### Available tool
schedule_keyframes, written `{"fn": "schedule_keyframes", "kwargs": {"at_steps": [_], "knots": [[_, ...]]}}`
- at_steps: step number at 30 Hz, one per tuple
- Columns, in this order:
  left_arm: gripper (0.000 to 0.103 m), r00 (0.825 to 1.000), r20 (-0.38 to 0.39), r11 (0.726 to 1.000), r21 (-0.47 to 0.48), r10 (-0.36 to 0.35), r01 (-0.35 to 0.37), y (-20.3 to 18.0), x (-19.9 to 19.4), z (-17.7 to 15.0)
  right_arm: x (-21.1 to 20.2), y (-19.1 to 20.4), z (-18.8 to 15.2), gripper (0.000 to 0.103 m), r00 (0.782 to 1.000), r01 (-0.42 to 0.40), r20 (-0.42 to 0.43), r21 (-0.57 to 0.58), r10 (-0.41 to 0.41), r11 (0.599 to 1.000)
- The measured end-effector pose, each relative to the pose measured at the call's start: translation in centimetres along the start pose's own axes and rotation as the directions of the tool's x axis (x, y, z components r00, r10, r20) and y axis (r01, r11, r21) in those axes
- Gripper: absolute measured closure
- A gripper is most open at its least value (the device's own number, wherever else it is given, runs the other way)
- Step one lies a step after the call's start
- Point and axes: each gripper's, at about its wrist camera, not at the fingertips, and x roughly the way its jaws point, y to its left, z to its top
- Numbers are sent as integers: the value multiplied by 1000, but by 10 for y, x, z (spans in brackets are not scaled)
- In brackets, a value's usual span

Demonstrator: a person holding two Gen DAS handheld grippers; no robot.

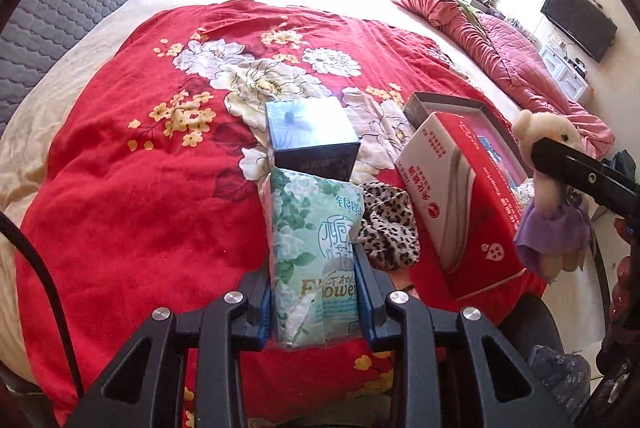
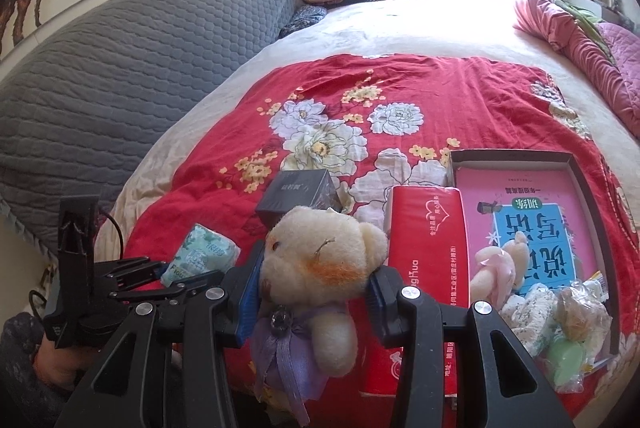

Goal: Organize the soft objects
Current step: 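Lift the tissue pack and teddy bear and carry them over the pink tray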

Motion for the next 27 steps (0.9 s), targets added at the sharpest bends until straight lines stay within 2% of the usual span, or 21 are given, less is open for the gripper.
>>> {"fn": "schedule_keyframes", "kwargs": {"at_steps": [14,22,27], "knots": [[70,998,55,989,146,-27,19,-81,-35,18,-49,-27,0,58,996,17,85,62,-22,998],[70,996,72,983,180,-52,39,-106,-45,28,-78,-49,-3,58,989,37,136,117,-53,992],[70,996,54,974,221,-70,57,-126,-47,31,-92,-60,-3,58,985,51,158,148,-75,988]]}}
